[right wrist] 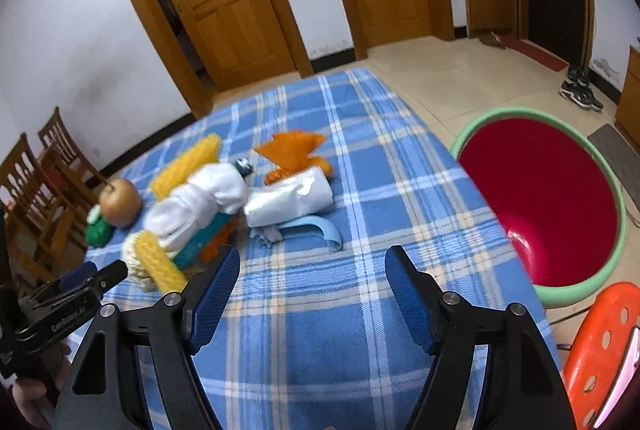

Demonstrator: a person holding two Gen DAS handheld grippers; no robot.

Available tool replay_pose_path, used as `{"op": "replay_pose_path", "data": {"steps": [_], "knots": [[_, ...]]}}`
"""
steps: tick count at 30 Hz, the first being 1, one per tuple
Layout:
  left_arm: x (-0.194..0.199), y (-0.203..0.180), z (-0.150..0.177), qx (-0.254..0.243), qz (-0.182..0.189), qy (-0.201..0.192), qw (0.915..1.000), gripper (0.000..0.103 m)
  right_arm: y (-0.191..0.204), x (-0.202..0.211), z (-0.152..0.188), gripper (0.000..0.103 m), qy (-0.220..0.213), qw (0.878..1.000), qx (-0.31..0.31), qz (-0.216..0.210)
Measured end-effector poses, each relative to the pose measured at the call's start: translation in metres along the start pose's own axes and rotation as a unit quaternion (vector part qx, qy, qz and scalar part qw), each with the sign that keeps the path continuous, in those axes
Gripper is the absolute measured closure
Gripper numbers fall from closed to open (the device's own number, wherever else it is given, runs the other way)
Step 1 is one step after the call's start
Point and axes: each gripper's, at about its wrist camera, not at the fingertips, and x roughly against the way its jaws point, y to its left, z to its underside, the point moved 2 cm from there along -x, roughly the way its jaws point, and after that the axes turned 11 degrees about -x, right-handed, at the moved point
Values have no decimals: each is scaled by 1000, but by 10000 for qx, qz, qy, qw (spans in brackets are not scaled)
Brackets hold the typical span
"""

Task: Collect trash
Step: 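Grasp the crumpled white tissue with the left tool, then grasp the light blue plastic hook with the right tool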

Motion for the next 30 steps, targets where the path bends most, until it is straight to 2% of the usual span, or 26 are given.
{"op": "replay_pose_path", "data": {"steps": [8,10,11,12,13,15,17,22,30], "knots": [[-38,-3,-3,-129,387,207,9990,36,2,-31,-3,24,5,9992,-75,401],[-39,-2,-3,-122,404,96,9991,36,6,-39,-2,24,87,9985,-38,544],[-39,-2,-2,-144,474,75,9987,41,9,-43,-2,24,129,9982,-3,591],[-39,0,-2,-122,554,47,9984,51,11,-46,0,24,141,9980,43,621],[-39,2,-1,-66,662,12,9978,54,14,-48,1,24,141,9974,128,695],[-38,6,-1,9,748,17,9972,70,17,-55,2,24,143,9956,218,903],[-35,10,0,119,890,-2,9960,77,17,-60,3,24,159,9953,112,944],[-30,22,0,332,896,-120,9954,80,24,-66,5,24,24,9937,221,1102],[-26,30,1,511,892,-240,9944,81,32,-72,4,23,-38,9937,222,1102]]}}
